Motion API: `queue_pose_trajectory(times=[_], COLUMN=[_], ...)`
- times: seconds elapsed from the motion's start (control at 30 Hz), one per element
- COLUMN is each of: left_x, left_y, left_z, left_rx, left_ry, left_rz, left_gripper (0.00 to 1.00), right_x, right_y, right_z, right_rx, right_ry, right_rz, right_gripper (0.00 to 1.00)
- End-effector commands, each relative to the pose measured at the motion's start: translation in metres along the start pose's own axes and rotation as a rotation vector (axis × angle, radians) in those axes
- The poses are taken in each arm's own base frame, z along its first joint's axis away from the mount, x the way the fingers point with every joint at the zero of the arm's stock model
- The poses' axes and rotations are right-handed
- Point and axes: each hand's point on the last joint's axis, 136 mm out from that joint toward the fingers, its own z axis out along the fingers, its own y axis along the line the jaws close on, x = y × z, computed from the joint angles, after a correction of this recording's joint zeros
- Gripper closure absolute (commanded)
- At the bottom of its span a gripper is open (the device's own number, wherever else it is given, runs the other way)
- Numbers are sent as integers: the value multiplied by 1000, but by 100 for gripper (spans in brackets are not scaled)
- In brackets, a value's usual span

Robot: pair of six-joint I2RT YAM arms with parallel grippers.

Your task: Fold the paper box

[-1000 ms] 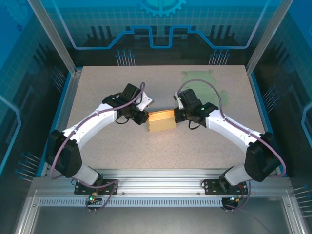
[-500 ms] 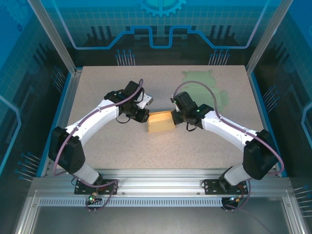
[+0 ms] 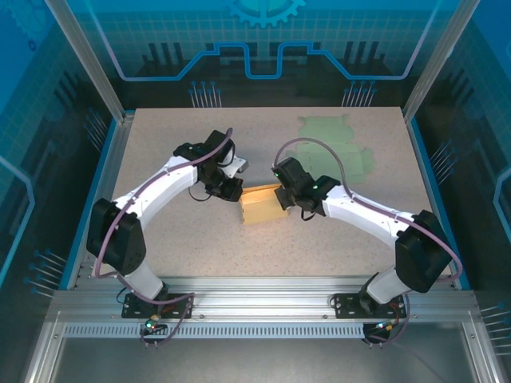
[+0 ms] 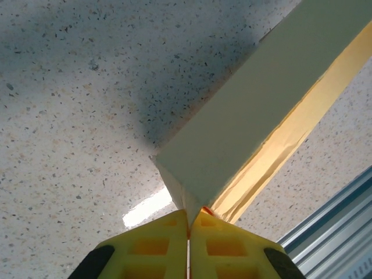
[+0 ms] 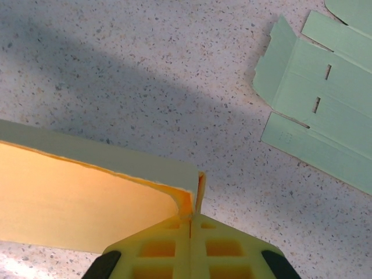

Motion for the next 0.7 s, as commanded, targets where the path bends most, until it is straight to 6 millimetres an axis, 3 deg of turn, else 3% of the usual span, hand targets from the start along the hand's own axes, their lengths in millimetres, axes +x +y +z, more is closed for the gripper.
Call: queue_pose_trajectory(times=[0.0,0.27,0.43,0.67], left_x=[-16,-26,-17,-1], left_y=[-17,-24,-24,-7], left_z=[-15,-19,-18,-20], left_rx=[82,132,131,117], left_ry=[-63,-138,-97,-42], left_rz=[-43,-112,-116,-142], left_gripper=[90,90,90,86], right_x=[7,19,23,25], right_y=[8,22,28,31], right_z=[6,10,14,15], right_rx=[44,159,231,287], right_ry=[-5,-9,2,4], right_rz=[-77,-210,-292,-347], right_gripper=[100,100,100,100])
